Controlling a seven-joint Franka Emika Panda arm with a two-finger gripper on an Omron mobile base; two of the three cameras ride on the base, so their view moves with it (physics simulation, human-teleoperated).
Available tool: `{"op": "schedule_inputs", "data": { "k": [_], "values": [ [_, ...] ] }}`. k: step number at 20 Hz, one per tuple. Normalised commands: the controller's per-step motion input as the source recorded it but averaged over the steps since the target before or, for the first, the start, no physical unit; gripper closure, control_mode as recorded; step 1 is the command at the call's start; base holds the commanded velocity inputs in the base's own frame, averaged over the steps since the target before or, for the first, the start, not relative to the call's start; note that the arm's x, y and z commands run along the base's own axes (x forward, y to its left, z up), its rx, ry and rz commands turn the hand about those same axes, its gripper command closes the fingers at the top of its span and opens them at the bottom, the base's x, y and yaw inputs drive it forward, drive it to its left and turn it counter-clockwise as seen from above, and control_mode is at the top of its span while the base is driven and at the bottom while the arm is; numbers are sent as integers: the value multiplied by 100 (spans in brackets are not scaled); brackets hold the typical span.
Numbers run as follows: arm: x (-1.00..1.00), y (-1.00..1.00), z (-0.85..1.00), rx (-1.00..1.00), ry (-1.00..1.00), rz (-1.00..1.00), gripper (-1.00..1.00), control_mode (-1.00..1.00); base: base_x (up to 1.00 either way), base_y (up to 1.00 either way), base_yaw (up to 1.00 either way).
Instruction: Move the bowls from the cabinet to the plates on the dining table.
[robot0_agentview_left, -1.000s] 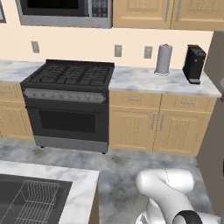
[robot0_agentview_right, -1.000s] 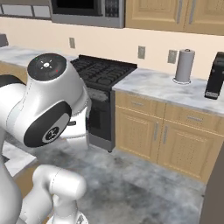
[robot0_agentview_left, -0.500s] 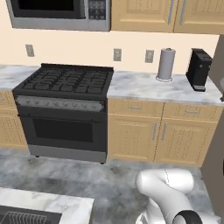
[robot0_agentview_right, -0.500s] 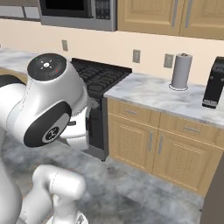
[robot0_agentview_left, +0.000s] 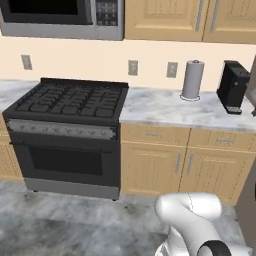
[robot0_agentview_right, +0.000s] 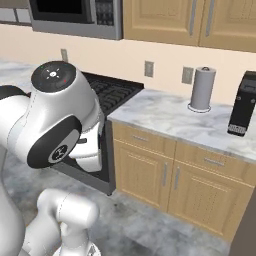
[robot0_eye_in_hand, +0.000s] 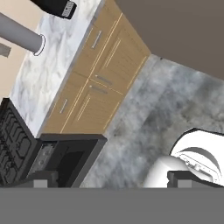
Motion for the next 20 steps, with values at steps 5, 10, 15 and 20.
{"op": "schedule_inputs", "data": {
  "k": [5,10,15,20],
  "values": [
    [0,0,0,0,0,0,-100,100,62,0,1],
    [0,0,0,0,0,0,-100,100,62,0,1],
    [0,0,0,0,0,0,-100,100,62,0,1],
    [0,0,0,0,0,0,-100,100,62,1,1]
  ]
}}
